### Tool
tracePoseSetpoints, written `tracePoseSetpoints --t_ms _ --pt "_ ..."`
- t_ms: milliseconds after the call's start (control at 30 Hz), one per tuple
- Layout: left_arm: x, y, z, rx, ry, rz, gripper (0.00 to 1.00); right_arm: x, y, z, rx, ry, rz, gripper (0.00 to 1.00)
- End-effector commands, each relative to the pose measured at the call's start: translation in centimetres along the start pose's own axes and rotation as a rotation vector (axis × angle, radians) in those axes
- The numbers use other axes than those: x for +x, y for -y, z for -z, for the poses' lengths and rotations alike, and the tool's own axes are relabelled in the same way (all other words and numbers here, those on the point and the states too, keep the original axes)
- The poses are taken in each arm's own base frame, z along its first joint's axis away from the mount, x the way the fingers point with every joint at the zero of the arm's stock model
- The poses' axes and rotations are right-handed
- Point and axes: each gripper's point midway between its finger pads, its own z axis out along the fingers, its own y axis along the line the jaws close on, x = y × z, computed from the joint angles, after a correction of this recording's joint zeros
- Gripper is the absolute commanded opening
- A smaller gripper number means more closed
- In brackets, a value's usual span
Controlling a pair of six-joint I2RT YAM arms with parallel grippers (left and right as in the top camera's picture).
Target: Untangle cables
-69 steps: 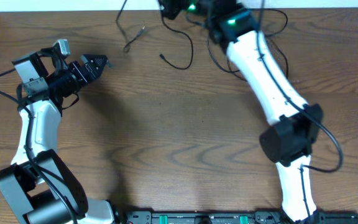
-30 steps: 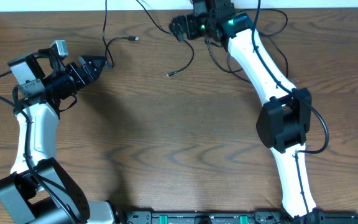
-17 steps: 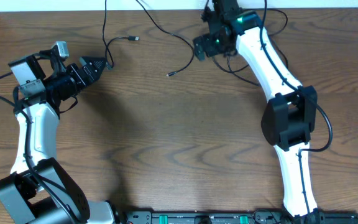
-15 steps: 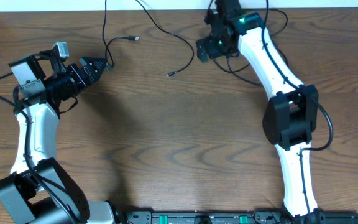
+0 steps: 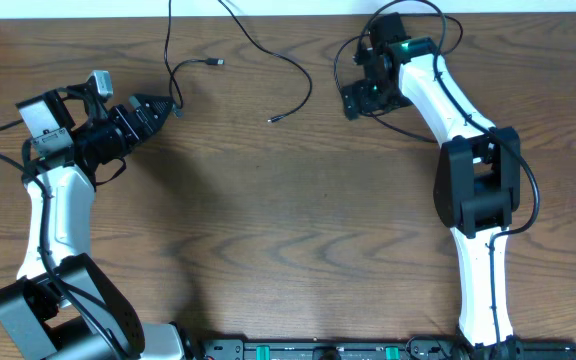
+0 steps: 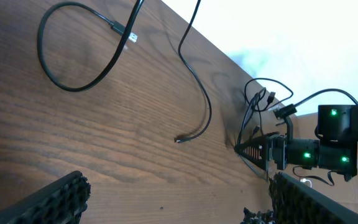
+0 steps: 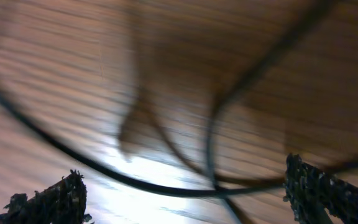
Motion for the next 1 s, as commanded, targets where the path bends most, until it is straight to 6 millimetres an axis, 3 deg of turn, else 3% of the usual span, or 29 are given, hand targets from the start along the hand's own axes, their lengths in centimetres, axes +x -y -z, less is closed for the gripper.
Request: tracePoseSetpoints --t_ms 0,333,500,700,767,967 --pt "-0.2 0.9 0.4 0.020 0.003 -0.026 0.91 0.5 4.6 0.2 0.192 -0.014 -0.037 0.99" --pt "0.9 0.8 0.3 0.010 -0.036 0.014 0.92 1.5 12.3 1.0 0.238 -0.015 -0.208 0.99" --pt "1.8 2.1 -0.9 0.034 -0.072 -0.044 0.92 3.1 17.3 1.6 0.248 -0.028 -0.332 0.99" --pt "3.2 3.3 -2.5 0.026 -0.114 -0.124 0.92 5.0 21.7 2.3 0.259 -0.041 -0.424 0.99" --pt "3.3 3.2 -2.8 0.006 -0.117 -0.133 0.92 5.3 21.9 2.3 0.228 -0.041 -0.441 0.99" --pt "3.4 3.3 -3.0 -0.001 -0.119 -0.138 0.92 2.7 17.0 3.0 -0.106 0.039 -0.394 0.99"
